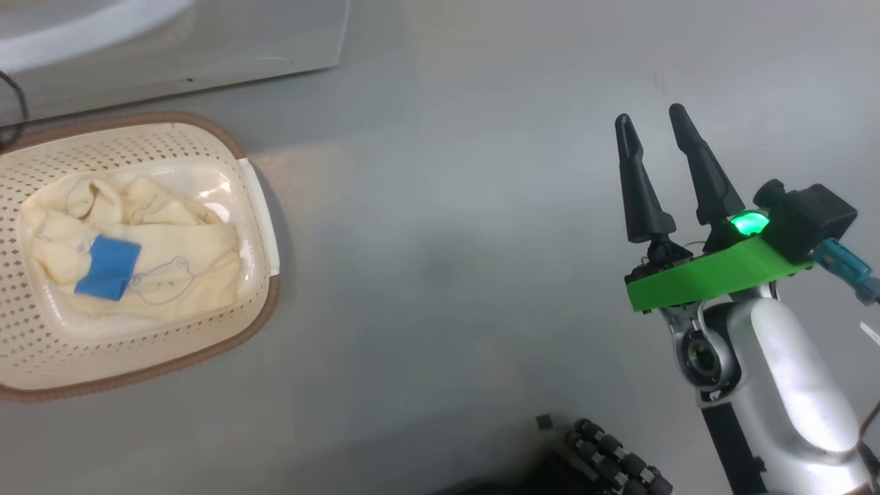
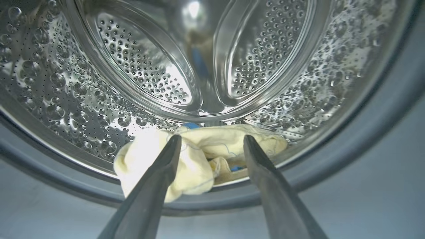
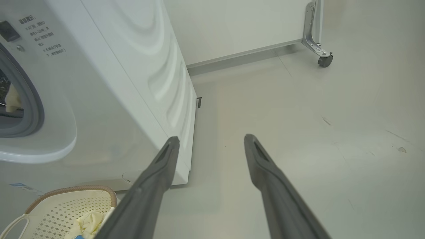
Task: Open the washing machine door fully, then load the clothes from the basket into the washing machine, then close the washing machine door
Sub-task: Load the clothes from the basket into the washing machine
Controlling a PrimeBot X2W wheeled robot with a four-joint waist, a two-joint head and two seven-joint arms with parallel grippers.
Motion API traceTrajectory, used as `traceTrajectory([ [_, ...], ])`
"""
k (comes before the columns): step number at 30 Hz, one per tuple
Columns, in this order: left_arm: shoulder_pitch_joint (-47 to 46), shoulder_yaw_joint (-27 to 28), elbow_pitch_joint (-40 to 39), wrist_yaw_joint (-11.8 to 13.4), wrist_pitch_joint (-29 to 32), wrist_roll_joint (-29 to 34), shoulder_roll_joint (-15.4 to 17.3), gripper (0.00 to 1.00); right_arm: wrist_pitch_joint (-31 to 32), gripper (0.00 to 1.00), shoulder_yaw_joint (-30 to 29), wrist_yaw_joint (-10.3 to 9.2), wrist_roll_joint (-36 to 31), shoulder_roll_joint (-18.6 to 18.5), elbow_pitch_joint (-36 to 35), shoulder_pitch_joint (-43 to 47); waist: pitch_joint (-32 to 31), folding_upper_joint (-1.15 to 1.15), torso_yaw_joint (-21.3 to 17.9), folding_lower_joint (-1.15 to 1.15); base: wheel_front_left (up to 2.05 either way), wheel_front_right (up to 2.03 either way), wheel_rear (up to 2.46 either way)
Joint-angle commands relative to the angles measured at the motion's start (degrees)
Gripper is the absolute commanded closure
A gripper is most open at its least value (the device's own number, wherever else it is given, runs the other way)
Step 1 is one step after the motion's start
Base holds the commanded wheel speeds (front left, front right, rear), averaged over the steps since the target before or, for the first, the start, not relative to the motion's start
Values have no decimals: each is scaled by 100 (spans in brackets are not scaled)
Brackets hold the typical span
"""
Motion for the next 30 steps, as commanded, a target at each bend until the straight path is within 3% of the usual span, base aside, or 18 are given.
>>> traceTrajectory([
  [1,256,265,-379,279,-163,-77,175,0,-55,0,11,21,-74,-41,-144,229,-154,0,143,1,0,0,0],
  [10,2165,390,-1670,873,-941,-207,-166,0,-55,0,-196,21,-374,-41,-97,432,-592,0,461,1,0,0,0],
  [16,3082,321,-2156,1113,-1182,-95,-452,0,-55,0,-311,21,-525,-41,-47,590,-950,0,636,1,0,0,0],
  [22,3916,242,-2435,1157,-1261,101,-842,0,-42,0,-402,21,-728,-41,51,824,-1451,0,806,1,0,0,0],
  [30,4878,407,-2506,948,-1266,407,-1330,0,185,0,-501,21,-927,-41,-32,1294,-2210,0,968,1,0,0,0],
])
